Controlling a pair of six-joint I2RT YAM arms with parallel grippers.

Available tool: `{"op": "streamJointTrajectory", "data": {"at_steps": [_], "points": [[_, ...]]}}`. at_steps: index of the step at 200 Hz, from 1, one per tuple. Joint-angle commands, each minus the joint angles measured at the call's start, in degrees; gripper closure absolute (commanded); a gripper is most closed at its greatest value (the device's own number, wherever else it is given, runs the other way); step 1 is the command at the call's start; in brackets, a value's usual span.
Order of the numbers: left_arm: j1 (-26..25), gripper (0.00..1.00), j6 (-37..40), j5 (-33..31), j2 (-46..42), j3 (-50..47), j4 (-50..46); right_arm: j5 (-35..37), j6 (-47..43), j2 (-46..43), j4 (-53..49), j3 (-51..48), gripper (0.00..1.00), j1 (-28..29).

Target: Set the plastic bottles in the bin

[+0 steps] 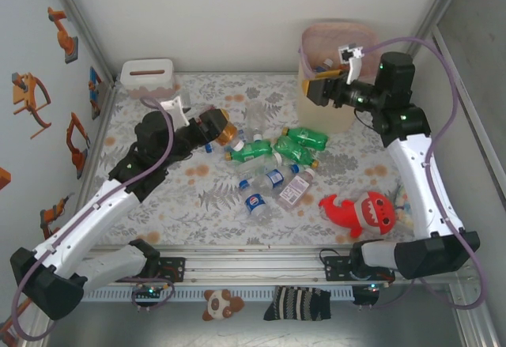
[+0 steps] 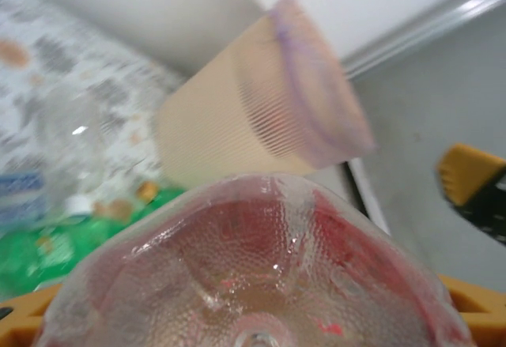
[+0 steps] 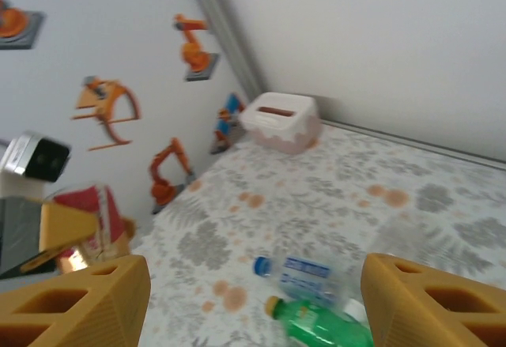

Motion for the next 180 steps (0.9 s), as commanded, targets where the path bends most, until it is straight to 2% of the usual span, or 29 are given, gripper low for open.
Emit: {"op": "streamJointTrajectory", "data": {"at_steps": [1, 39, 58, 77, 98, 118, 144, 180], "points": [[0.5, 0.45, 9.9, 12.0, 0.0, 0.7, 11.8, -8.0, 0.7, -1.4, 6.0, -0.7, 0.30, 3.4], [0.6, 0.46, 16.9, 26.3, 2.4, 7.0, 13.0, -11.8, -3.7, -1.4, 5.0, 0.1, 0.27, 10.7], [0.6, 0.48, 18.1, 33.5, 3.1, 8.1, 17.5, -12.6, -7.1, -0.7, 2.9, 1.0, 0.25, 14.1], [0.6, 0.50, 18.0, 38.1, 3.9, 9.0, 21.5, -13.7, -9.9, 0.5, -0.4, 2.5, 0.23, 16.8], [0.5, 0.51, 17.9, 41.8, 5.3, 11.0, 22.1, -15.1, -13.4, 1.8, -4.6, 4.6, 0.19, 19.7], [0.3, 0.52, 17.8, 45.0, 6.5, 12.6, 22.0, -17.3, -13.8, 2.1, -4.1, 5.1, 0.14, 21.7], [0.3, 0.52, 18.4, 46.6, 7.4, 13.6, 20.9, -19.9, -14.1, 2.7, -3.9, 5.6, 0.13, 23.8], [0.2, 0.52, 19.2, 46.6, 7.7, 14.4, 19.6, -17.1, -15.3, 4.3, -5.8, 7.6, 0.14, 26.3]]}}
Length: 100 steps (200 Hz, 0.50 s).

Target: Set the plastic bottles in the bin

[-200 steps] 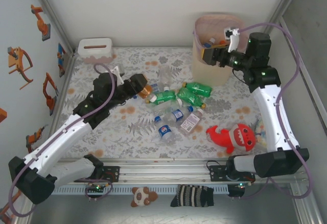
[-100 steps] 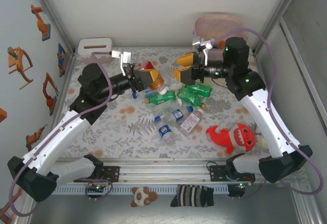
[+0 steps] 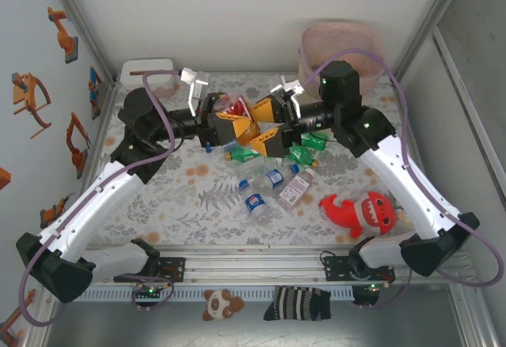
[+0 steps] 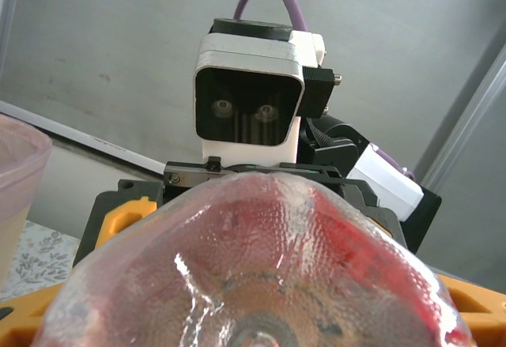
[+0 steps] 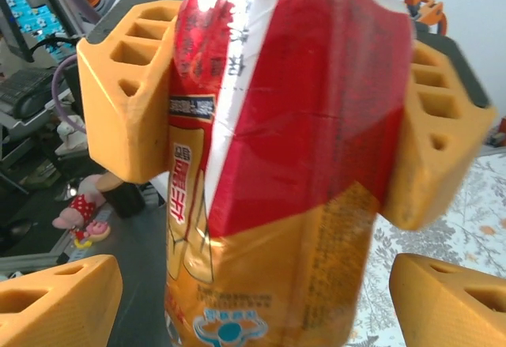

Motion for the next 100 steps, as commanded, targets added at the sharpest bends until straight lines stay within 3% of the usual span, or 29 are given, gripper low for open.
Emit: {"op": "streamJointTrajectory", "data": {"at_steps": [1, 57, 100], "points": [[-0.1, 0.52, 2.0, 2.4, 0.1, 2.1, 0.5, 0.1, -1.9, 1.3, -1.5, 2.8, 0.14, 1.6], [-0.2, 0.52, 2.6, 2.6, 0.3, 2.4, -0.6, 0.9, -1.3, 4.4, -1.5, 6.4, 0.22, 4.2], [-0.2, 0.51, 3.9, 1.9, -0.2, 2.2, -2.4, 1.0, -1.0, 4.5, -1.8, 6.4, 0.37, 4.4]]}}
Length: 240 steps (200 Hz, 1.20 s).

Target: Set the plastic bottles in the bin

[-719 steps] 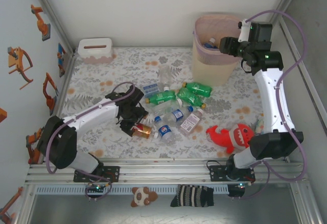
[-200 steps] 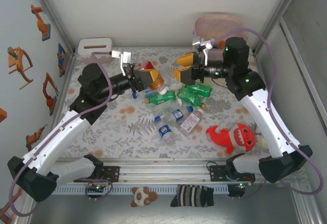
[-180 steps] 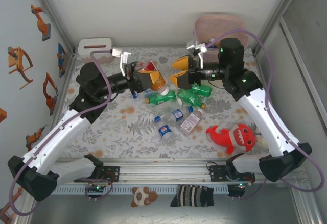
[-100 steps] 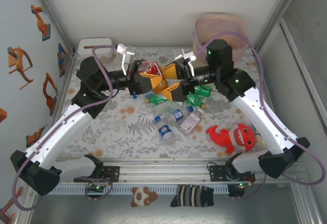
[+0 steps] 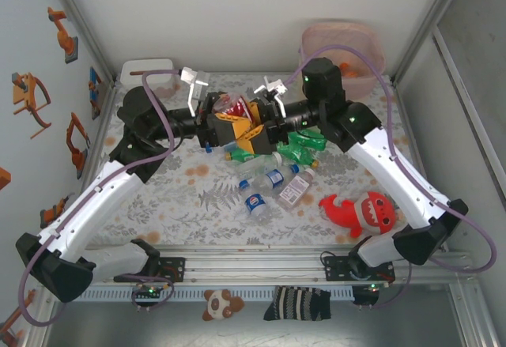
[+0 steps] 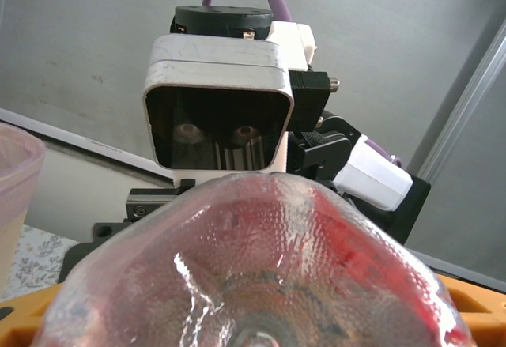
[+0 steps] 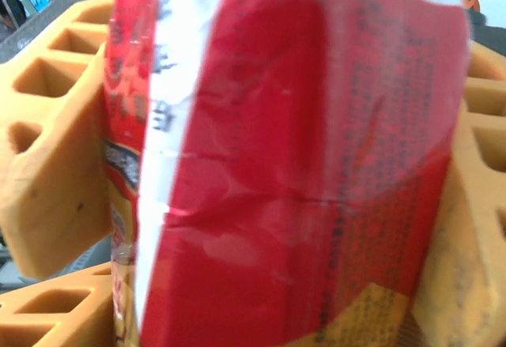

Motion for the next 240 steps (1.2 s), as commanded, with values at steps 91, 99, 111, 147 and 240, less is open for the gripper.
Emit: {"op": "streamJointTrajectory", "data": {"at_steps": [91, 99, 111, 147, 240], "points": [[0.0, 0.29, 4.5, -1.5, -2.1, 0.9, -4.0, 2.8, 1.5, -0.7, 0.0, 2.3, 0.50, 0.6], [0.0, 0.25, 5.6, -2.6, -2.8, 0.8, -5.7, 3.4, 1.4, -0.8, -0.2, 2.4, 0.50, 0.4], [0.1, 0.19, 7.6, -5.2, -4.5, 0.3, -8.5, 4.3, 1.5, -0.8, -0.5, 2.5, 0.50, 0.1], [0.7, 0.07, 13.0, -15.7, -10.8, -3.0, -15.2, 8.8, 1.9, -1.2, -2.0, 2.5, 0.52, -2.6], [1.4, 0.03, 13.3, -25.0, -18.2, -10.2, -17.4, 25.4, 4.4, -0.8, -2.7, 6.6, 0.51, -17.2]]}}
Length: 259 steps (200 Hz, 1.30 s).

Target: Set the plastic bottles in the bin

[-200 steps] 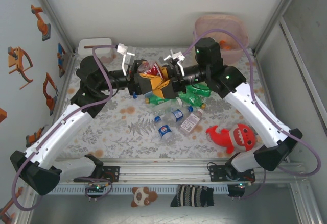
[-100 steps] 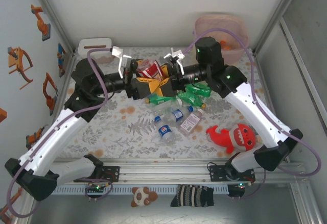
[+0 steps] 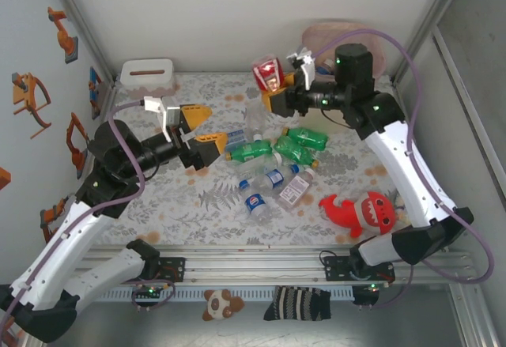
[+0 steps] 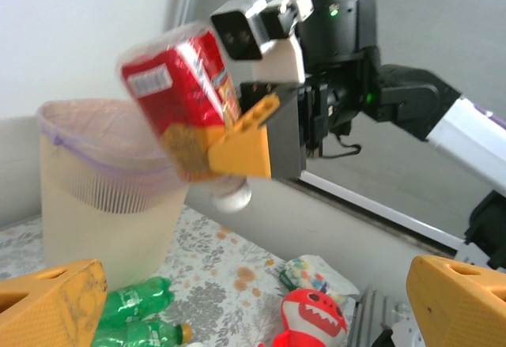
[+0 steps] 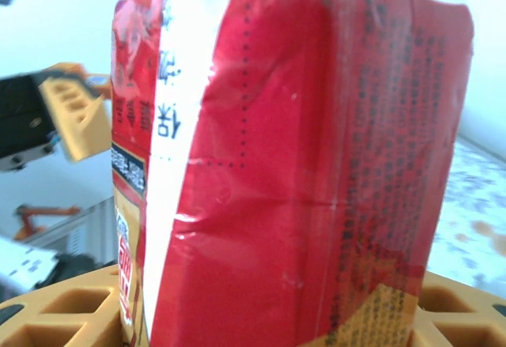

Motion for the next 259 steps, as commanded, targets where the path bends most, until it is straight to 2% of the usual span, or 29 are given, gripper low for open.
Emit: {"op": "streamJointTrajectory", "data": {"at_steps": [1, 22, 64, 104, 186, 229, 259], "points": [[0.2, 0.03, 0.9, -1.7, -0.1, -0.9, 0.1, 6.8, 2.1, -0.3, 0.3, 3.8, 0.51, -3.7], [0.3, 0.03, 0.5, -1.6, 0.1, -1.3, 0.6, 9.9, 3.2, 1.5, 0.2, 6.7, 0.51, -8.0], [0.3, 0.03, 0.2, -1.8, -0.3, -2.0, 0.1, 11.8, 5.9, 8.5, 0.1, 14.0, 0.51, -15.9], [0.3, 0.03, 0.2, -2.7, -0.8, -2.4, -0.4, 16.2, 7.2, 17.7, -4.0, 22.2, 0.52, -20.0], [1.0, 0.04, 0.4, -4.1, 0.1, -3.1, -3.4, 27.4, 5.8, 34.7, -17.4, 35.9, 0.54, -22.0], [1.3, 0.04, 0.5, -4.4, 1.0, -3.2, -5.2, 36.0, 2.4, 39.3, -21.5, 38.1, 0.54, -22.1], [1.4, 0.05, 0.7, -6.8, 0.8, -4.5, -5.2, 38.2, 1.1, 41.7, -22.2, 38.0, 0.54, -22.2]]}}
